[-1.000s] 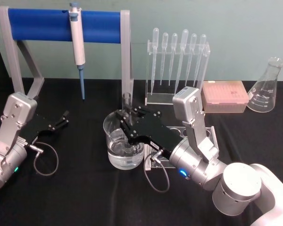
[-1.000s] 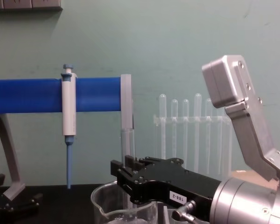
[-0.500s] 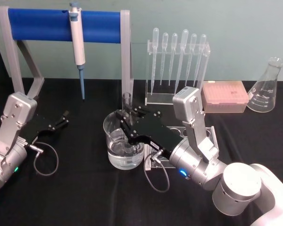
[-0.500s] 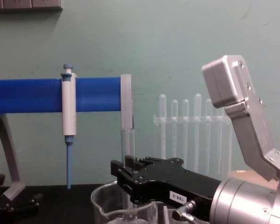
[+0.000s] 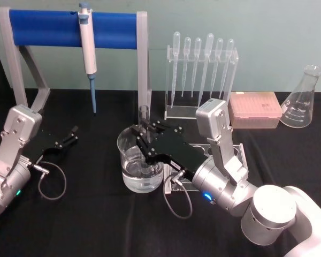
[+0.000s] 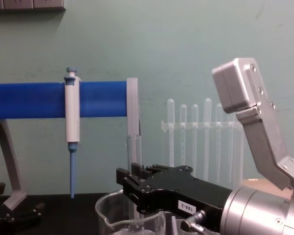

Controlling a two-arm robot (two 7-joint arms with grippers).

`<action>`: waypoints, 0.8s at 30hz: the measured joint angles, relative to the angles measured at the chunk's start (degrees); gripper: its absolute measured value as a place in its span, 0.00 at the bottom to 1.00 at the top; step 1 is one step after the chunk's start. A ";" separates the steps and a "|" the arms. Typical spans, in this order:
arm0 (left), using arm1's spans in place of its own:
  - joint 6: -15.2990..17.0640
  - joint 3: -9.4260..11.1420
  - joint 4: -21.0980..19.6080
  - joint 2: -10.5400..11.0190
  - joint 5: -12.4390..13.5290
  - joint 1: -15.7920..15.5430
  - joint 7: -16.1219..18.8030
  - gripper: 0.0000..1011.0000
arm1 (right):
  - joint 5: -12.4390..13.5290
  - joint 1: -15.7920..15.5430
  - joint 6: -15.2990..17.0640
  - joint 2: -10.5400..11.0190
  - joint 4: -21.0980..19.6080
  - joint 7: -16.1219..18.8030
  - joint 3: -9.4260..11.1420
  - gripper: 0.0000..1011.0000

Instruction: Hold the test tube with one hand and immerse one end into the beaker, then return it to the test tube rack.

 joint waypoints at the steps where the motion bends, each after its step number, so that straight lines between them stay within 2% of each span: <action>1: 0.00 0.00 0.00 0.00 0.00 0.00 0.00 0.99 | 0.00 0.00 0.00 0.00 0.00 0.00 0.00 0.22; 24: 0.00 0.00 0.00 0.00 0.00 0.00 0.00 0.99 | 0.00 0.00 0.00 0.00 0.00 0.00 0.00 0.22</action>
